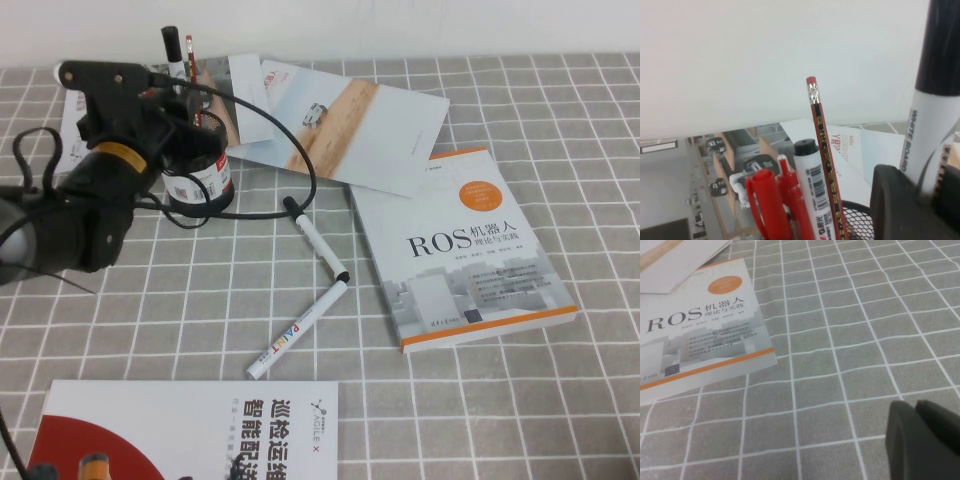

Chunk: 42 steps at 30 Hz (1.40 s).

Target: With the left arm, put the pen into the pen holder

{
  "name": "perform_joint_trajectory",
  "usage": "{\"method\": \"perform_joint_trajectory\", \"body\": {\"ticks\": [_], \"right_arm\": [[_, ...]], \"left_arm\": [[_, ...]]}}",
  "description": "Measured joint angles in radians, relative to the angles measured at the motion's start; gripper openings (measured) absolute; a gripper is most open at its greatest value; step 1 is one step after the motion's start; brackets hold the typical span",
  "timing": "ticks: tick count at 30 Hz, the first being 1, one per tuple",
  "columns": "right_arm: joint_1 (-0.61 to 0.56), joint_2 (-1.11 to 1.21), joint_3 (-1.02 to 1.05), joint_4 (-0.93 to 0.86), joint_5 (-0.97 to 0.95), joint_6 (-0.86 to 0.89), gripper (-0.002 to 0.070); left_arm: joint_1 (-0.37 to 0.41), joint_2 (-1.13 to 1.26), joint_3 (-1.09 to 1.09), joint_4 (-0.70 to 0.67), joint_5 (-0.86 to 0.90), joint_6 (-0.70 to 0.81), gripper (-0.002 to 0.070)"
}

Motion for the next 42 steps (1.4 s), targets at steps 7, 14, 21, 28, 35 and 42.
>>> {"method": "perform_joint_trajectory", "body": {"ticks": [7, 14, 21, 28, 35, 42], "right_arm": [[0.000, 0.000, 0.000, 0.000, 0.000, 0.000, -0.0015], [0.000, 0.000, 0.000, 0.000, 0.000, 0.000, -0.0015], [0.000, 0.000, 0.000, 0.000, 0.000, 0.000, -0.0015], [0.000, 0.000, 0.000, 0.000, 0.000, 0.000, -0.0015], [0.000, 0.000, 0.000, 0.000, 0.000, 0.000, -0.0015], [0.000, 0.000, 0.000, 0.000, 0.000, 0.000, -0.0015]], "left_arm": [[0.000, 0.034, -0.045, 0.006, 0.019, -0.025, 0.0151], [0.000, 0.036, -0.059, 0.008, 0.032, -0.031, 0.0340], [0.000, 0.020, -0.059, 0.009, 0.103, -0.031, 0.0358], [-0.021, -0.161, -0.059, 0.038, 0.452, -0.033, 0.0123], [-0.075, -0.436, 0.049, 0.046, 0.655, -0.033, 0.0006], [-0.084, -0.822, 0.317, 0.030, 0.742, -0.038, 0.0000]]}}
